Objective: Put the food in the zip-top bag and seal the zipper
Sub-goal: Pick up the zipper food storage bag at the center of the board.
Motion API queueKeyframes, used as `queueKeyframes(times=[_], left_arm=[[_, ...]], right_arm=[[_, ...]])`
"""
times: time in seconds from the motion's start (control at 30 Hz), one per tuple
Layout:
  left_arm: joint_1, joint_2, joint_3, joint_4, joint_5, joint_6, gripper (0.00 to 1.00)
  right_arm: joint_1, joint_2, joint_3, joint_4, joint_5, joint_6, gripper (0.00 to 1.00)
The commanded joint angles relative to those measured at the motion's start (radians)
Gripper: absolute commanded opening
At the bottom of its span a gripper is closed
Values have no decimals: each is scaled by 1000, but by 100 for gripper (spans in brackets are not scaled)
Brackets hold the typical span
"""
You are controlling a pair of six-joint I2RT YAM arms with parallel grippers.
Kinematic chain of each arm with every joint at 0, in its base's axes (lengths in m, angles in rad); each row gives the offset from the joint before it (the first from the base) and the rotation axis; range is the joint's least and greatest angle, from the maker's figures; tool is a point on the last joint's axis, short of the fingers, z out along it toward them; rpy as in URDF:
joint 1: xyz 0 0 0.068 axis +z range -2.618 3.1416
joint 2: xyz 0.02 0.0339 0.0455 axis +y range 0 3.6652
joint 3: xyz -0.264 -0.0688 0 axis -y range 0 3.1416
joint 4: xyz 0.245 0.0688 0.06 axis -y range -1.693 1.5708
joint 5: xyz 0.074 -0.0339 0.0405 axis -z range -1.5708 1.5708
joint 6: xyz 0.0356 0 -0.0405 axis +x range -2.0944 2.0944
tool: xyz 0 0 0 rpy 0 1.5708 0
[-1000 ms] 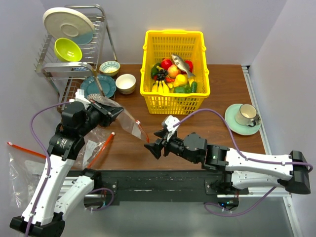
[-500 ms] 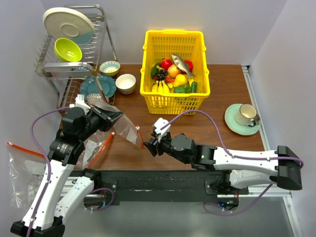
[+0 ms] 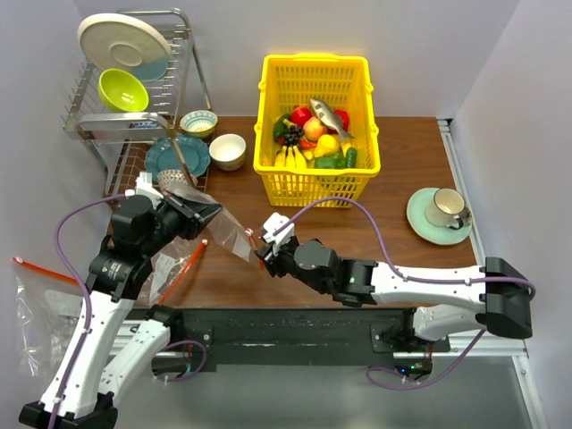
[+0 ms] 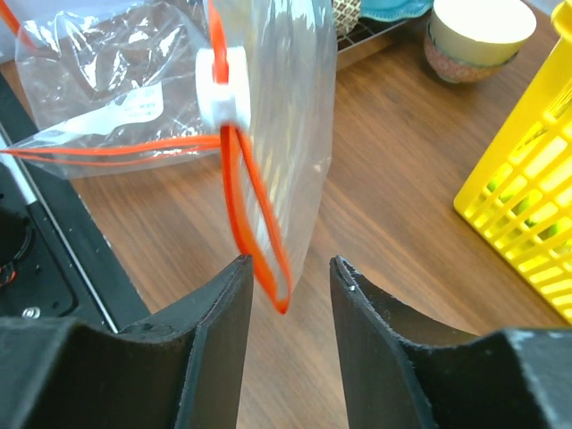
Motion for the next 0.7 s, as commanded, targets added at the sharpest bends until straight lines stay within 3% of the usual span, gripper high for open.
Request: queueKeyframes(times=[0.0,0.4,0.67], left_arm=[[4,-9,41,1,14,-5,0],[4,-28,38,16,77,-46,0],[4,-29,70,20,114,-82,0]], right_arm=[[0,12,63,64,28,-45,43],[1,60,64,121,10,-32,40],[1,80,33,185,15,-2,30]])
